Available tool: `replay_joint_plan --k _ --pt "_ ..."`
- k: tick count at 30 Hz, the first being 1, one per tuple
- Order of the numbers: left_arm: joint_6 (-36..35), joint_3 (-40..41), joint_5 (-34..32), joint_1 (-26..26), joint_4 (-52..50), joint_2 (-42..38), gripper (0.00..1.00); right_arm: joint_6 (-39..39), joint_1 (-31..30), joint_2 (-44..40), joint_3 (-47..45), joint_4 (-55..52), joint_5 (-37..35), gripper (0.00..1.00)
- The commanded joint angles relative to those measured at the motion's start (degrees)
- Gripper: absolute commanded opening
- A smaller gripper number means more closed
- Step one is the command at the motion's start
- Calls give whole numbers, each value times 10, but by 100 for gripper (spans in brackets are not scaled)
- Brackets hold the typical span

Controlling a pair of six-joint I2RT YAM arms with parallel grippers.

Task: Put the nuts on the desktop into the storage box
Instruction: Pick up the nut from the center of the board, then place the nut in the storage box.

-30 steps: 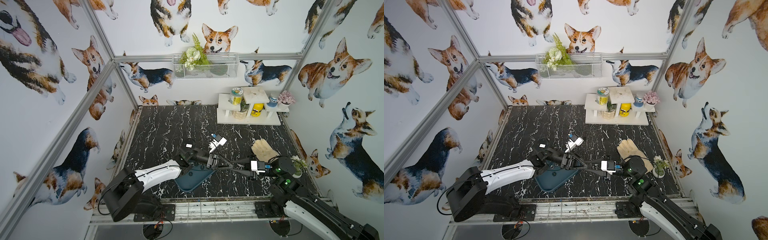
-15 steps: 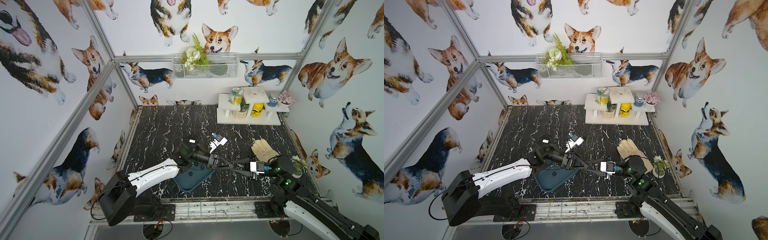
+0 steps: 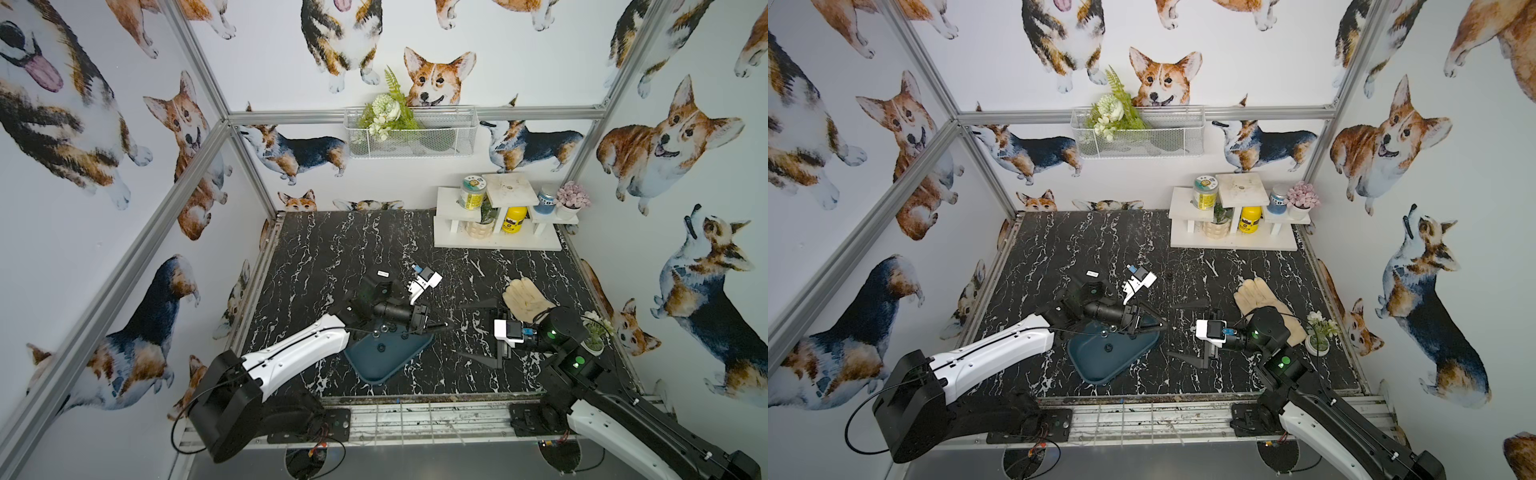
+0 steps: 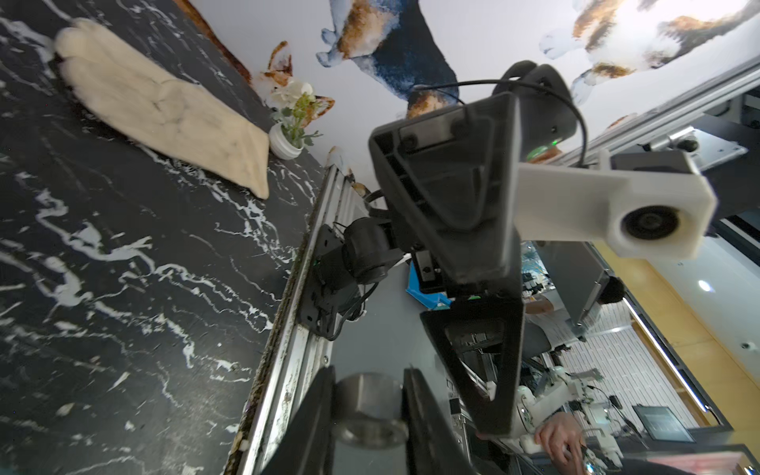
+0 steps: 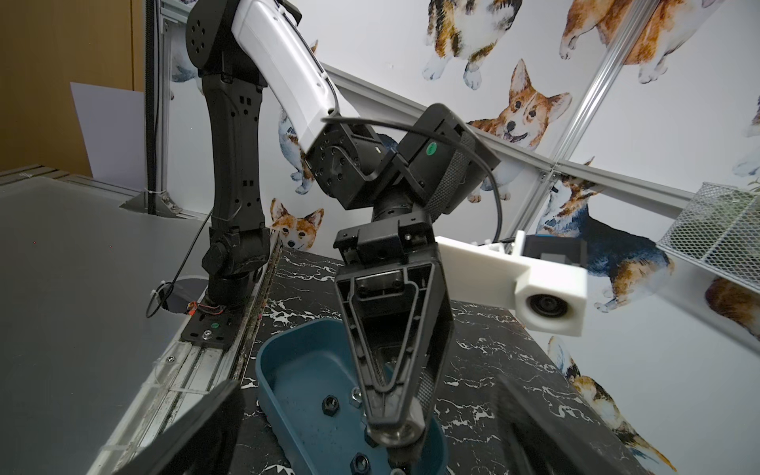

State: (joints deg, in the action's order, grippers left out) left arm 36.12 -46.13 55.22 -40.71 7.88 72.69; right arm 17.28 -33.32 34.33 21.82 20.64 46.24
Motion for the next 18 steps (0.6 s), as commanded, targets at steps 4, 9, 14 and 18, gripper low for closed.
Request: replay_joint_plan --k 4,9,14,18 --pt "-146 -23 -132 14 -238 -19 14 44 0 30 24 -94 -12 100" --pt "-185 -33 -273 14 -347 -29 15 63 -5 81 52 -152 -17 100" --pt "-162 -17 -390 13 -385 -34 15 89 -21 102 57 -160 -71 100" --pt "-142 3 -444 14 -393 -37 15 107 -29 113 59 -172 -94 100"
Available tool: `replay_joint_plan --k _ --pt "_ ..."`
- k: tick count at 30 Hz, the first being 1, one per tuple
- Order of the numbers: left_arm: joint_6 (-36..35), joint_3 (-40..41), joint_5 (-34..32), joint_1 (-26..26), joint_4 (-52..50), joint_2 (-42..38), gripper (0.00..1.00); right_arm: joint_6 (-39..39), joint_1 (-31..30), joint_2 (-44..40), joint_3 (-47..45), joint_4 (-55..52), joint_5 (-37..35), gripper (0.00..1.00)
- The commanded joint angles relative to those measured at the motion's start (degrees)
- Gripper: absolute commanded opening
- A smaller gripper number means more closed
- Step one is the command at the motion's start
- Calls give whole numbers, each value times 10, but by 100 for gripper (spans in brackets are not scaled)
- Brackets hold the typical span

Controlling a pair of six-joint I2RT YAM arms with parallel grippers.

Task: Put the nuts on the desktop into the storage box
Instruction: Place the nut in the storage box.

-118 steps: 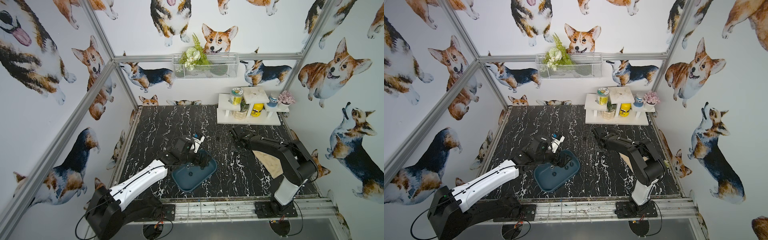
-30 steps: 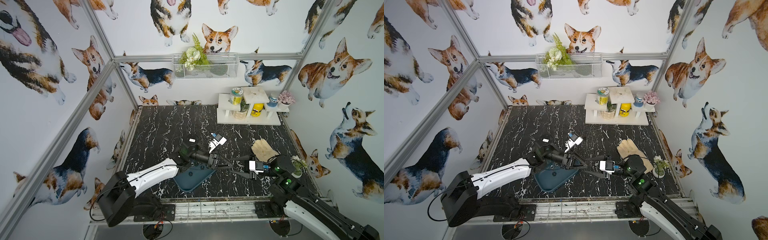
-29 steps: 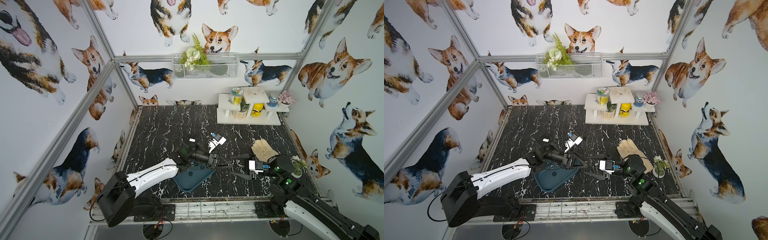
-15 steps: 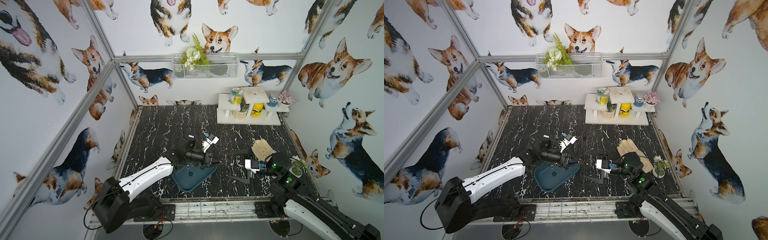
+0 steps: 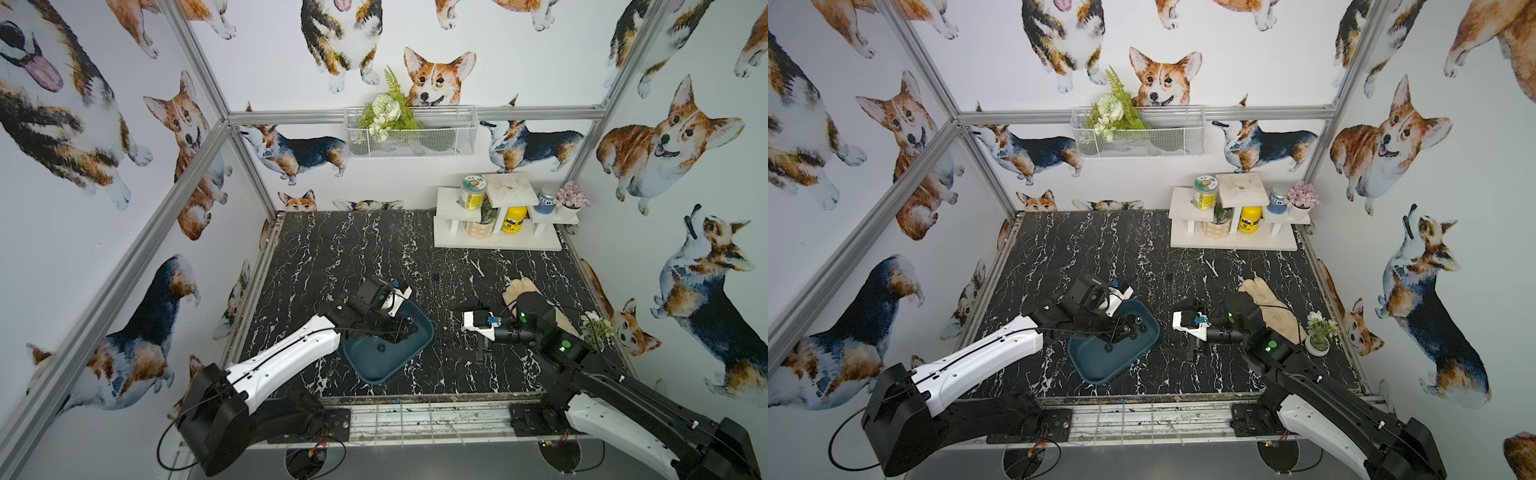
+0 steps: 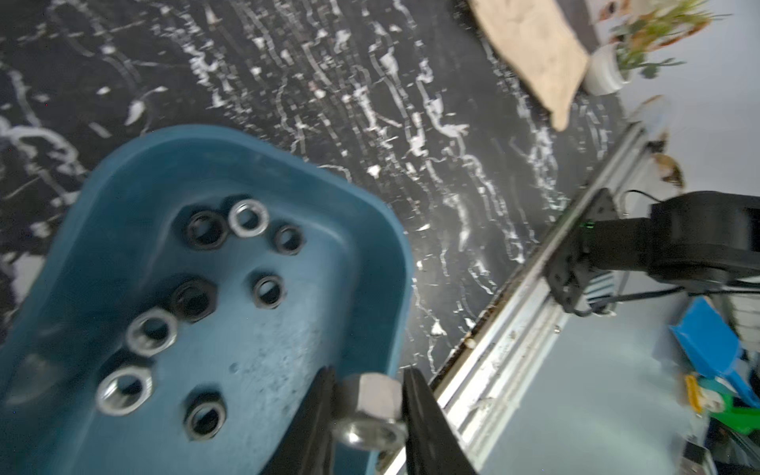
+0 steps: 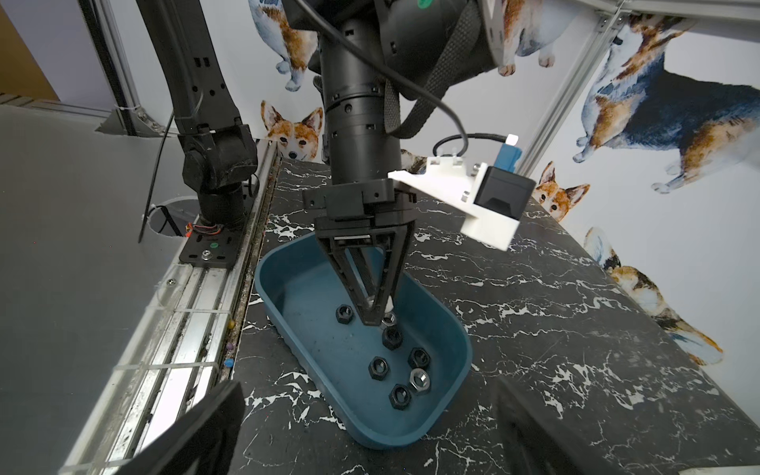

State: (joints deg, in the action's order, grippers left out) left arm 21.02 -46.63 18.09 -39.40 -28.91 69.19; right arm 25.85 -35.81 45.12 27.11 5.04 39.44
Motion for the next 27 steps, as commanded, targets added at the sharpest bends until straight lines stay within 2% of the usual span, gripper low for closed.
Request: replay_joint_plan --k 1,6,9,18,27 --pt "14 14 -75 0 -22 -1 15 26 -7 9 6 -19 -37 100" --pt "48 44 -82 0 1 3 15 57 -49 27 12 -30 -166 100" --pt "52 44 -93 1 1 18 15 71 -67 41 17 -45 -197 100" --pt "52 73 -115 -1 33 73 15 77 -85 86 26 -69 -222 100" --pt "51 62 -130 -7 45 109 14 80 -88 82 9 -65 -228 100"
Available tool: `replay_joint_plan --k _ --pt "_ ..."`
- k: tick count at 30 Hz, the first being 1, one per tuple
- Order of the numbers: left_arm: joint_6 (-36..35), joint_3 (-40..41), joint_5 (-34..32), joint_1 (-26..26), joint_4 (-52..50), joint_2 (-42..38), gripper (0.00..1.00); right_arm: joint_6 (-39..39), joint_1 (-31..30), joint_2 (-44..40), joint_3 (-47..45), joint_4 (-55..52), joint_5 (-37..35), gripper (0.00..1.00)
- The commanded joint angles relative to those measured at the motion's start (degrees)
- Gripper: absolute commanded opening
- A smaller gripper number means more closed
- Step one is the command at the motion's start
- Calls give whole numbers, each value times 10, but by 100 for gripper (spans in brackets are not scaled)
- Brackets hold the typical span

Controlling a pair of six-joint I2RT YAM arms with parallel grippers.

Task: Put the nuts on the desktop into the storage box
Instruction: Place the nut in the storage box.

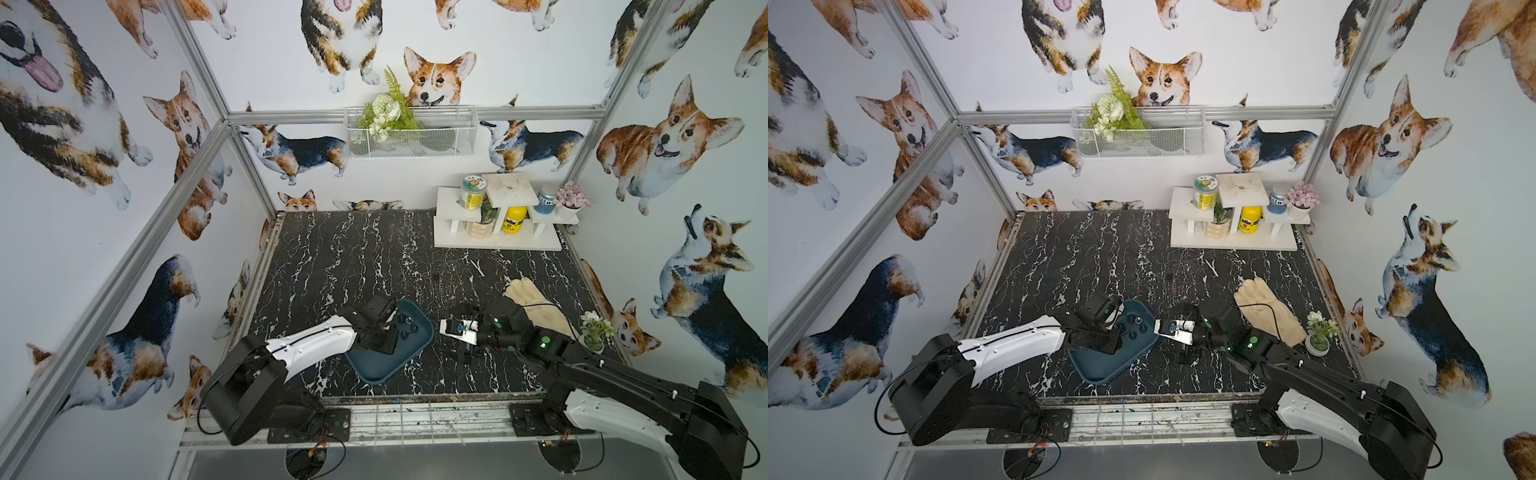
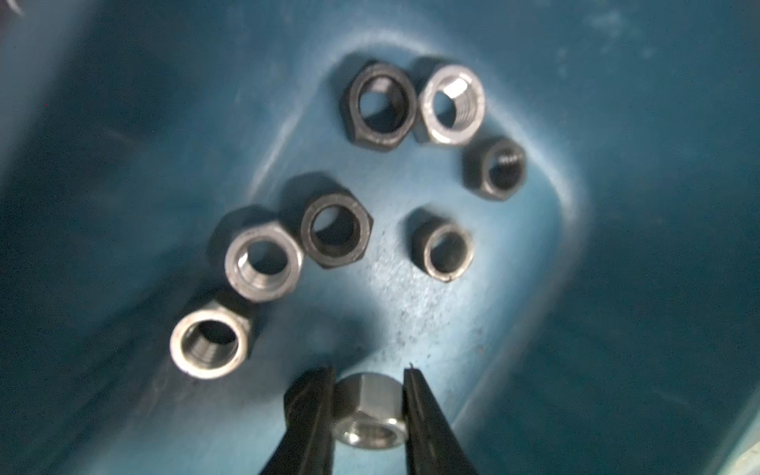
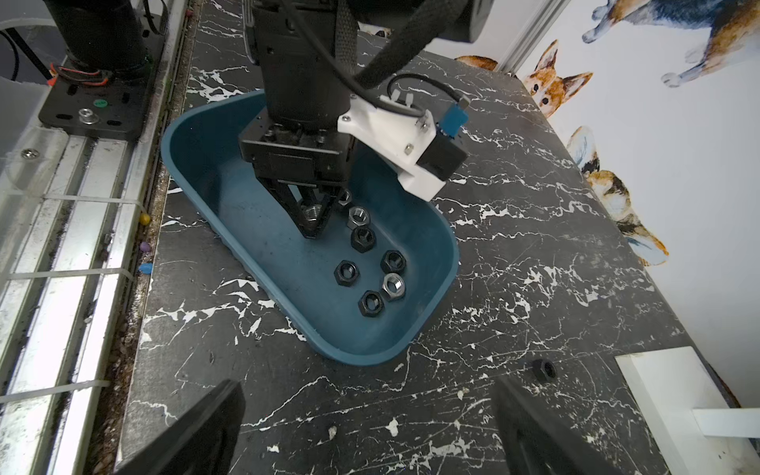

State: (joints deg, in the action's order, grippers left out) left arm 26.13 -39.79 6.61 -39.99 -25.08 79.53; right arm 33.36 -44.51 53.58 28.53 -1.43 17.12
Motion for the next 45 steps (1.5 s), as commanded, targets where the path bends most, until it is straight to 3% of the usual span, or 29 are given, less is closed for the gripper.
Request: replay_joint_plan --k 1,10,18,23,34,41,45 --pt "-3 -11 -17 -1 4 12 14 4 -1 -4 -6 1 -7 100" --pt "-4 -34 -16 -2 0 31 15 7 -1 -20 -9 -11 -17 100" --pt "-15 -35 -23 -1 -2 34 26 -28 -1 -16 -4 -5 -26 100" --pt "-23 -40 -28 -1 -14 34 32 -95 -1 21 22 -4 -84 100" --pt "-33 -50 -25 -2 -28 20 53 -121 -1 16 19 18 -152 100" --pt "-39 -70 -33 -1 -29 -36 58 -273 -1 39 55 55 -252 100" --pt "-52 -86 -43 -1 -18 -76 66 -282 2 101 119 -1 -302 100"
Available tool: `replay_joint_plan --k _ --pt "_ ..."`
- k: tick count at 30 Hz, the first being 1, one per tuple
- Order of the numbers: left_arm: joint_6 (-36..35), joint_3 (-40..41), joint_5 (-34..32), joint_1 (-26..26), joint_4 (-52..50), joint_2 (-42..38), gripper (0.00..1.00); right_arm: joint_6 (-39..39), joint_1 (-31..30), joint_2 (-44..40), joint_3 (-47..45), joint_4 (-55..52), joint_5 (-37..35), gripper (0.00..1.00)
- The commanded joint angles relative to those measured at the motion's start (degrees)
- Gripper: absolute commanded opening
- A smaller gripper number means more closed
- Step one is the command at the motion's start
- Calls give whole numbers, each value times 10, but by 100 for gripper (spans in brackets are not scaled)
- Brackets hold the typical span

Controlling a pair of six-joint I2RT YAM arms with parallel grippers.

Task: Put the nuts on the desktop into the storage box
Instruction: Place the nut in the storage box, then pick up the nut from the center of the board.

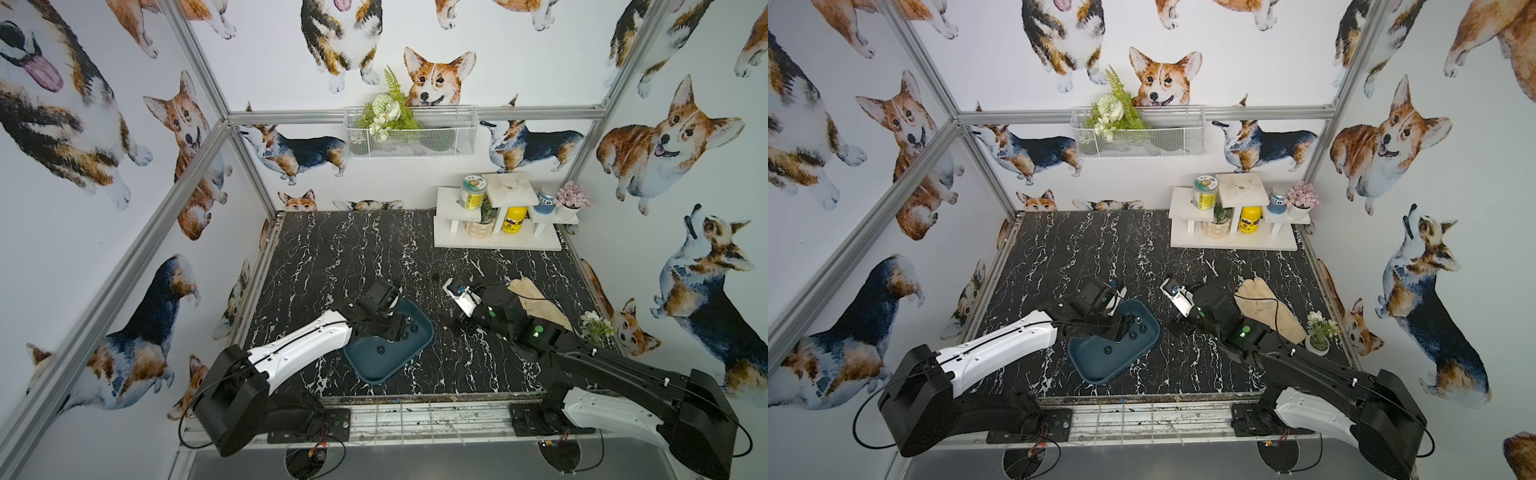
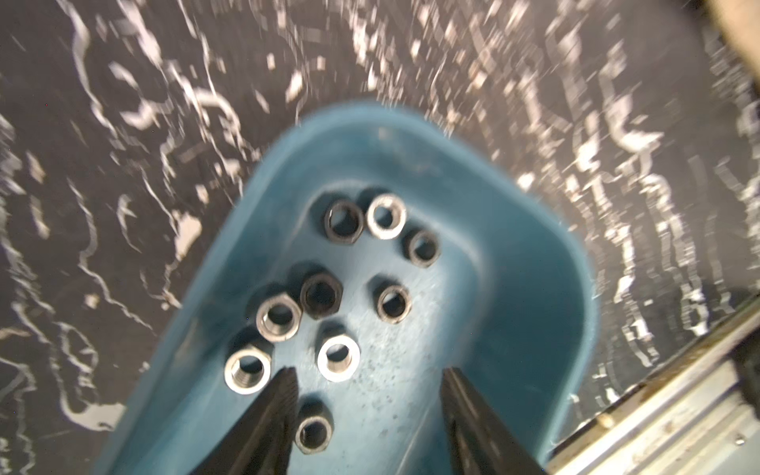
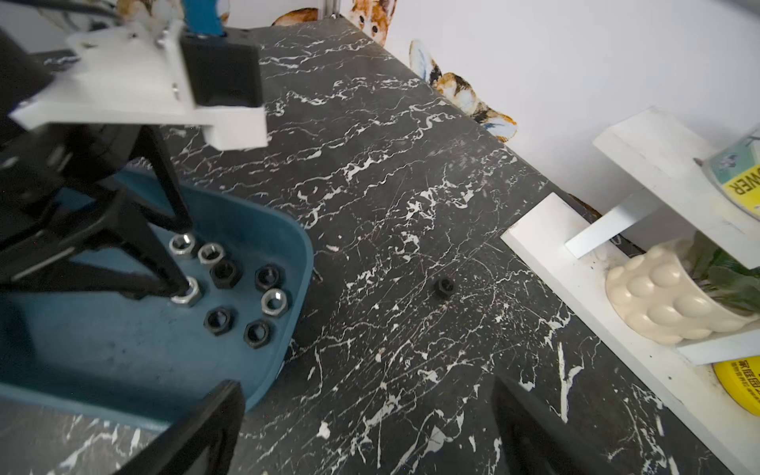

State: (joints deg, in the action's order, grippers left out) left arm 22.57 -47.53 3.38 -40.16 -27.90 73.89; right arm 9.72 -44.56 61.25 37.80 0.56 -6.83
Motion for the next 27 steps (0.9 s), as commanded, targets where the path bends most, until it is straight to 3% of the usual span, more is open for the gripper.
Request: replay_joint_plan --k 1,4,5,6,9,13,20,23,27 --pt "-18 -11 -15 1 13 -29 68 -48 5 52 33 -22 -82 100" --pt "-17 -9 -28 2 28 -69 88 -119 28 102 61 -35 -141 100" --pt "-17 -3 -31 3 37 -82 99 -155 45 120 78 -49 -128 100" --pt "-15 3 -32 6 46 -92 100 -184 62 135 92 -62 -108 100" --pt "-5 14 -30 15 56 -113 100 -277 104 192 143 -107 -59 100" --pt "1 27 -15 24 67 -123 100 -327 109 270 192 -124 -19 99" --pt "2 43 -1 38 71 -140 100 -436 110 414 307 -224 -32 82" --pt "2 49 2 43 68 -151 100 -462 109 445 331 -225 -21 76" --pt "-2 53 1 47 71 -160 100 -488 110 484 368 -243 -60 71"
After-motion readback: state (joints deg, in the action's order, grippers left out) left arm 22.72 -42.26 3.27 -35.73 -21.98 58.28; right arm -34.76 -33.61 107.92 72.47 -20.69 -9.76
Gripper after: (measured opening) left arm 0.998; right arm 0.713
